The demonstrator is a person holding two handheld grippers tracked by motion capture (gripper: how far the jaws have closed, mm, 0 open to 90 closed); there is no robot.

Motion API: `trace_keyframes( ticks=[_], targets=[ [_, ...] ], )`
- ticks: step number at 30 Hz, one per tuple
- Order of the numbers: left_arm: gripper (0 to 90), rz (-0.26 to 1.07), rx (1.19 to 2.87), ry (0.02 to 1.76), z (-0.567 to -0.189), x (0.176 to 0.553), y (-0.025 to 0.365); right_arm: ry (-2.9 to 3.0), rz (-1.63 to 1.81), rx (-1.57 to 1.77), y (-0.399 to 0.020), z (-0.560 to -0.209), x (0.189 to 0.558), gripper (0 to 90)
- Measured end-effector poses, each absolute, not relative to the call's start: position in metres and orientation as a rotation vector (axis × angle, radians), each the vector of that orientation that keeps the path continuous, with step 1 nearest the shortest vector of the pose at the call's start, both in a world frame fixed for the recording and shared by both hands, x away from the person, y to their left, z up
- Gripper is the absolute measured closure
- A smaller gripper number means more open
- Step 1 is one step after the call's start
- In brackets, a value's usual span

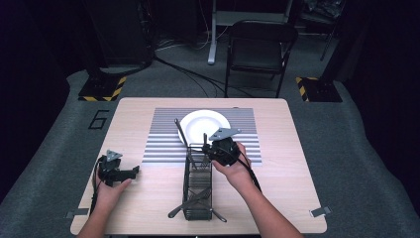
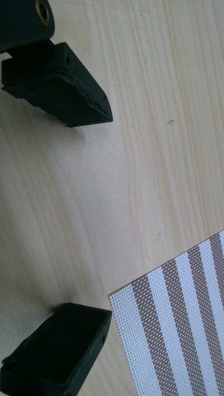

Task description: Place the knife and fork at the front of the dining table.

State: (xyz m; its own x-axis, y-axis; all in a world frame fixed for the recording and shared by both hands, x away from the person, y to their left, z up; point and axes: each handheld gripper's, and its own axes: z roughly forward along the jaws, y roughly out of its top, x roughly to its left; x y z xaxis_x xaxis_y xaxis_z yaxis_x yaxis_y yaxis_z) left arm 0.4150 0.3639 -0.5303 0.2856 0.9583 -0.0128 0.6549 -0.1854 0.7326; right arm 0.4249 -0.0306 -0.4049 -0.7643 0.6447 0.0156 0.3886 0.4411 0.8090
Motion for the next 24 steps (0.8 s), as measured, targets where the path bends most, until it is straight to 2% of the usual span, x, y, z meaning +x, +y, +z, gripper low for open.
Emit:
trace_keyframes(
  ticks=[12, 24],
  targets=[
    [6.1, 0.614, 1.924, 1.443, -0.5303, 0.4150, 0.3639, 2.412, 1.186, 0.860, -0.0230, -0.4134, 0.4258, 86.8],
    [6.1, 0.614, 1.924, 1.443, -0.5302, 0.4150, 0.3639, 2.437, 1.197, 0.881, -0.0248, -0.4069, 0.4248, 87.0]
  ],
)
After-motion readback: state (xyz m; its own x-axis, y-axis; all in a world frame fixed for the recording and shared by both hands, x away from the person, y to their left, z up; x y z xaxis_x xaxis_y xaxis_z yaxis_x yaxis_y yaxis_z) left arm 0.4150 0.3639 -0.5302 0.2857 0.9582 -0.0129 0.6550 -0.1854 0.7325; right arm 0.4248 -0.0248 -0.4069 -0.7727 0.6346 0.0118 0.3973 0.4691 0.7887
